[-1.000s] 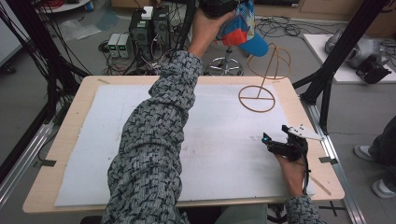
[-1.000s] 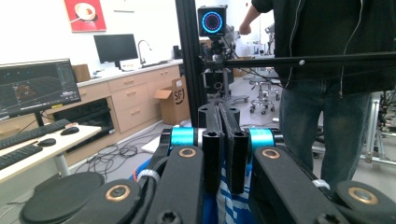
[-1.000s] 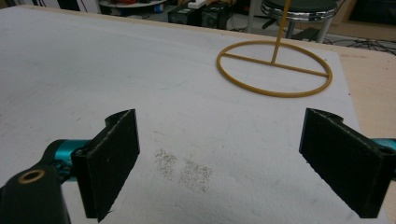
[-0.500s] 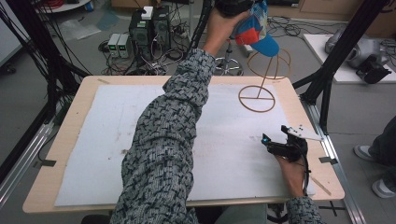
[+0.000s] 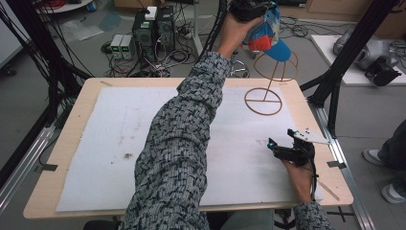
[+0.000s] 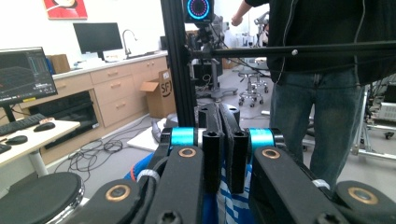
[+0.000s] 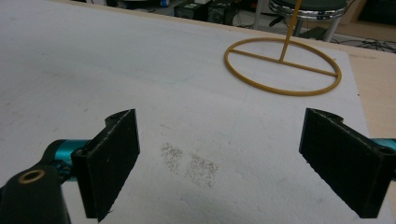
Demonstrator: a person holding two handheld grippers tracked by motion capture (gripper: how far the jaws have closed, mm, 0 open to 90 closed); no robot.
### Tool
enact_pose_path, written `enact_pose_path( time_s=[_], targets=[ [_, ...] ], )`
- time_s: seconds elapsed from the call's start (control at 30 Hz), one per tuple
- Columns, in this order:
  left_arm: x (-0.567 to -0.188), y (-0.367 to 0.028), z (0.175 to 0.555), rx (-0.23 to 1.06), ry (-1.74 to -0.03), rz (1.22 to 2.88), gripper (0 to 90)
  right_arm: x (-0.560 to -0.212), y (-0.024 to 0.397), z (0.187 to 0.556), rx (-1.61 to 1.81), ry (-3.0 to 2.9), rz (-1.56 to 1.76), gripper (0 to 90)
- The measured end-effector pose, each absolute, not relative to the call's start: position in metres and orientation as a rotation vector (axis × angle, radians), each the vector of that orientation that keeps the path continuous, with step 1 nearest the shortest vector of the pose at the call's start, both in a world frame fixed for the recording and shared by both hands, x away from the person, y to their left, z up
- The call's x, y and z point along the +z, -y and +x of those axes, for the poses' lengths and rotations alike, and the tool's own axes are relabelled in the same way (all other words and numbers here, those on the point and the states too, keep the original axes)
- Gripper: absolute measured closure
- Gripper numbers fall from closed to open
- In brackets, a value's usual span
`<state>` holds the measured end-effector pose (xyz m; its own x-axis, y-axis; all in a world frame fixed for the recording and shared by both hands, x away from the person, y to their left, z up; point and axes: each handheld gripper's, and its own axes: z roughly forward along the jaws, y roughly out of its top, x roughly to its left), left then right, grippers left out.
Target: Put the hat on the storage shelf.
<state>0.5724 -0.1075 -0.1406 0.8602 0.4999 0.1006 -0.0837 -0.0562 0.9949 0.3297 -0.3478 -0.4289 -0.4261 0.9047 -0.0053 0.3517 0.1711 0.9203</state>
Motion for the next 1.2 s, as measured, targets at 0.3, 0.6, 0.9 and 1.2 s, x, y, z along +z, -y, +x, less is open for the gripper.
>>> enact_pose_path(
  time_s=[0.3, 0.6, 0.9, 1.2],
  targets=[
    [-0.157, 0.116, 0.581, 0.476, -0.359, 1.633, 87.7, -0.429, 0.347, 0.330, 1.232, -1.883, 1.175, 11.3],
    [-0.175, 0.125, 0.588, 0.446, -0.384, 1.696, 87.7, -0.429, 0.348, 0.330, 1.235, -1.888, 1.175, 11.3],
    [-0.188, 0.130, 0.595, 0.425, -0.415, 1.738, 87.7, -0.430, 0.347, 0.330, 1.232, -1.890, 1.176, 11.3],
    [-0.202, 0.141, 0.599, 0.399, -0.413, 1.776, 87.7, -0.430, 0.347, 0.330, 1.229, -1.890, 1.174, 11.3]
  ],
)
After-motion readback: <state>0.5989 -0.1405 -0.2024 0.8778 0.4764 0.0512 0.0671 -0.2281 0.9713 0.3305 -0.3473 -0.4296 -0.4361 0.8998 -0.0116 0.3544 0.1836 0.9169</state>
